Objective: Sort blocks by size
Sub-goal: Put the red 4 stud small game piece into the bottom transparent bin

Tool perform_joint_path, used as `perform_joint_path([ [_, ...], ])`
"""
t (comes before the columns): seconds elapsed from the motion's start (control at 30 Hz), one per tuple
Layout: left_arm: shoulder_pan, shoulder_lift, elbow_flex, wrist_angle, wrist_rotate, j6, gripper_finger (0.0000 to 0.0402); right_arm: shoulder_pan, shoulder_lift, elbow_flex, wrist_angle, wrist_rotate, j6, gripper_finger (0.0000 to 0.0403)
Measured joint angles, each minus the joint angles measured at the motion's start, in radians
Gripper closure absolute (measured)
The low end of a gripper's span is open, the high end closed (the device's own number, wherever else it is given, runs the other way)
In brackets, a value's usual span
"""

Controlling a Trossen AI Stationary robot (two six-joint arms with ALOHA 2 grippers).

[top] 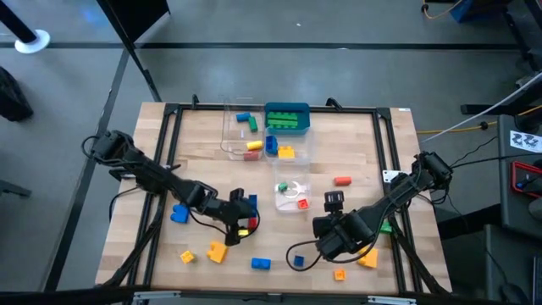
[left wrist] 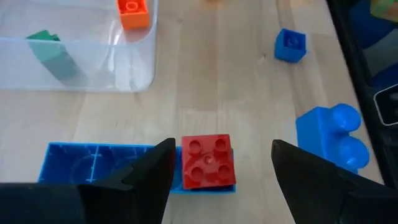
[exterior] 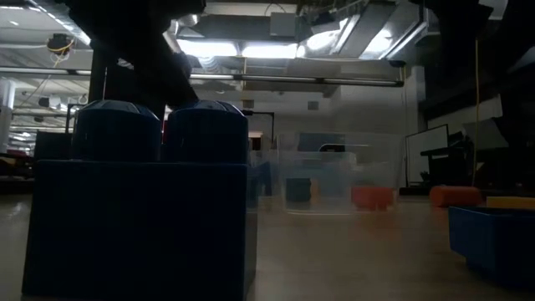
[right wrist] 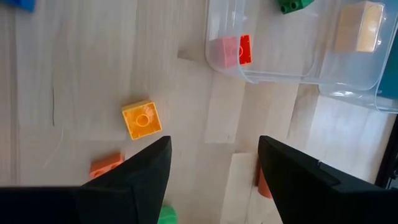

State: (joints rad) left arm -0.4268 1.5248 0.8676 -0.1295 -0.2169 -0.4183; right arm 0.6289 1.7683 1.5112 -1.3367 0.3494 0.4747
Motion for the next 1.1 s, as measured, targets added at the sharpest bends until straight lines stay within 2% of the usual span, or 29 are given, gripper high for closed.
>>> perform_joint_path([
  [0.4, -0.014, 0.007, 0.0, -0.003, -0.072, 0.0, 0.015, 0.0, 0.0, 0.0, 0.004, 0.008, 0.0, 0.0162],
  [1.1, -0.039, 0.009, 0.0, -0.002, -0.081, -0.022, 0.015, 0.0, 0.0, 0.0, 0.004, 0.009, 0.0, 0.0162],
])
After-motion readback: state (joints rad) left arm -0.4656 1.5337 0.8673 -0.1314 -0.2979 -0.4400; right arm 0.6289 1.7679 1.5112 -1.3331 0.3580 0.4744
